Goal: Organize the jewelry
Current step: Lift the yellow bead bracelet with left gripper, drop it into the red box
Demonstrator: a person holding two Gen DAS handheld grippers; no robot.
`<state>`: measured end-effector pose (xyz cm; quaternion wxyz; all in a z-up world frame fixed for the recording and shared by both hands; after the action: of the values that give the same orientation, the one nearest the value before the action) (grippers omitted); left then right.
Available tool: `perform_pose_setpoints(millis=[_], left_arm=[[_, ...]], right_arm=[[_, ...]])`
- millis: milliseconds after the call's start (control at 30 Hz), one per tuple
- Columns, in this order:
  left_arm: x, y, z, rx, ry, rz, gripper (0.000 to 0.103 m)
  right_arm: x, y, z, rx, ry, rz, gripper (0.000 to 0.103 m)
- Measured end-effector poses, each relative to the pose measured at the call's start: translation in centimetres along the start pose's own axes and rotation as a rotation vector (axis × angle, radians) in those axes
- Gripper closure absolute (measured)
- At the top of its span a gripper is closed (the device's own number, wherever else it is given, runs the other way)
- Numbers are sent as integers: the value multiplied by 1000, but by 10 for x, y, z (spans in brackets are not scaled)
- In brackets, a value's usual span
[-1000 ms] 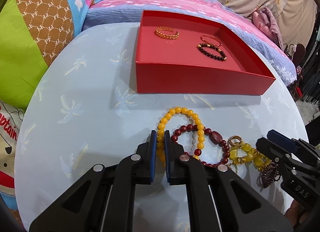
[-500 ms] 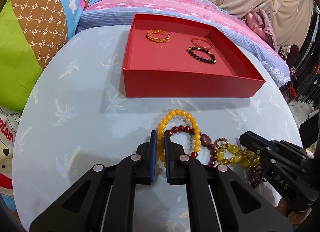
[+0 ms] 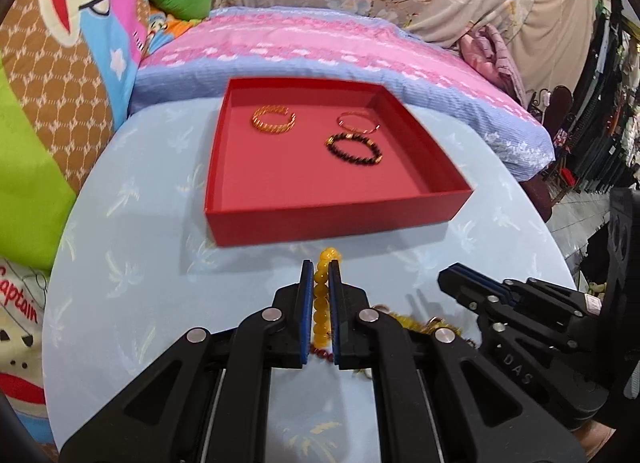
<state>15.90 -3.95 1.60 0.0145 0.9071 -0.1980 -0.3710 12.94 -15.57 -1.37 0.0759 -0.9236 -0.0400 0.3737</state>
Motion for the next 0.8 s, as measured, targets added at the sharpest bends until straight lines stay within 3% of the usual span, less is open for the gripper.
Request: perform_pose_setpoints(millis=[233, 400, 533, 700, 733, 800], left_arm=[[-1, 16, -64, 43, 101, 24, 96], [34, 12, -106, 35, 123, 14, 96], [80, 0, -113, 4, 66, 22, 96], [133, -21, -99, -10, -10, -43, 96], [137, -25, -98, -11, -8, -58, 94], [147, -35, -93, -13, -19, -97, 81]], right_arm=[[1, 1, -48, -24, 66, -11, 98], [23, 9, -88, -36, 97, 16, 98], [59, 15, -112, -26, 72, 18, 97], [101, 19, -119, -28, 23, 31, 97], [108, 19, -119, -33, 17, 36, 97], [117, 19, -119, -39, 10, 43, 97]])
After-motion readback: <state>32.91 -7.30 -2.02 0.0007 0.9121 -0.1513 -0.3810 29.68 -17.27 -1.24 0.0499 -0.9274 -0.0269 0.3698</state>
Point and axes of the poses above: each gripper's, at about its wrist camera, not at the fingertips, and x roughly the way its jaws point, y to its right, z to its underside, the point moved 7 cm from there along x, roughly the way its jaws point, and after that the axes turned 6 degrees about y, right-handed, at the moved point
